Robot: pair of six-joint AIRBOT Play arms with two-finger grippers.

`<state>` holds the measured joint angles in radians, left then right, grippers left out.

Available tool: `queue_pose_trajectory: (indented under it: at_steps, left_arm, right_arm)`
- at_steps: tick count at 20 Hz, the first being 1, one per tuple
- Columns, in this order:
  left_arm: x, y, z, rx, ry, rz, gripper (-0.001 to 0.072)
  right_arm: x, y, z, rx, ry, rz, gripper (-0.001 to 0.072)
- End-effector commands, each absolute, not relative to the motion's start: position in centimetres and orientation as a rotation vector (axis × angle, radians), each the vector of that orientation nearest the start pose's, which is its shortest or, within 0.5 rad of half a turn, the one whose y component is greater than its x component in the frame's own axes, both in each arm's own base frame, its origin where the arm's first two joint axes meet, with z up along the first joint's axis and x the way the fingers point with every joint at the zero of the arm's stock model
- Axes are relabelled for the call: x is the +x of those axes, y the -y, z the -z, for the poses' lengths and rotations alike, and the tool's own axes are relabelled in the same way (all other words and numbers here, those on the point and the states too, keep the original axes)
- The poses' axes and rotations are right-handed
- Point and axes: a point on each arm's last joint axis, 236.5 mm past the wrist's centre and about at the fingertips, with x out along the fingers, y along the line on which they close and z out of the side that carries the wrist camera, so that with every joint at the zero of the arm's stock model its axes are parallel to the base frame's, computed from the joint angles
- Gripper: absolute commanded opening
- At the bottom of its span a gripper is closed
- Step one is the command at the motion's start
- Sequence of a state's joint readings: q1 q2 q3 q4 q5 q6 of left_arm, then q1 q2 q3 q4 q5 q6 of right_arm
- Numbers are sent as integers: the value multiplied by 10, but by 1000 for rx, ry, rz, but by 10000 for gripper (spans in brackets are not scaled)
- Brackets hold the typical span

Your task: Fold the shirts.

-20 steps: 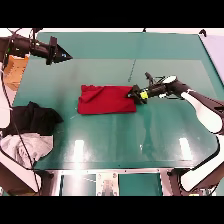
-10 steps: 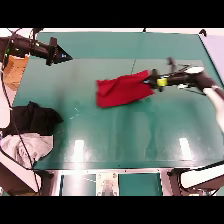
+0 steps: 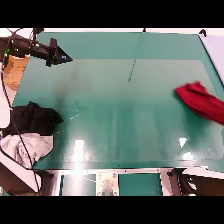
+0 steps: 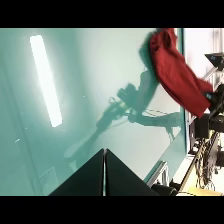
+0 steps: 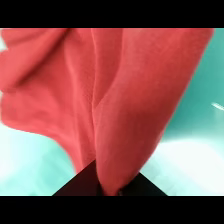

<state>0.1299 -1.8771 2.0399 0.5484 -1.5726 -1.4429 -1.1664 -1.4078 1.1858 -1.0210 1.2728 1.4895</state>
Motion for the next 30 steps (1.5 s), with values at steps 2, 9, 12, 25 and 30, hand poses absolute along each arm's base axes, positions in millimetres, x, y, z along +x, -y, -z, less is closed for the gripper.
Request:
queue_pose_trajectory:
  at_steps: [2, 9, 12, 25, 30]
  left_arm:
    - [501, 138, -133, -684, -1155, 805, 25]
    - [497, 138, -133, -679, -1170, 814, 26]
    - [497, 138, -133, -679, -1171, 815, 26]
    - [476, 126, -148, -489, -1169, 684, 23]
    - [394, 138, -144, -376, -1198, 604, 23]
  right_arm:
    - [142, 288, 59, 1371, -1001, 755, 14]
    - [117, 254, 96, 1398, -1130, 781, 20]
    - [120, 268, 71, 1382, -1121, 770, 273]
    - [363, 136, -101, 677, -1106, 137, 15]
    - [341, 8, -49, 506, -1206, -65, 14]
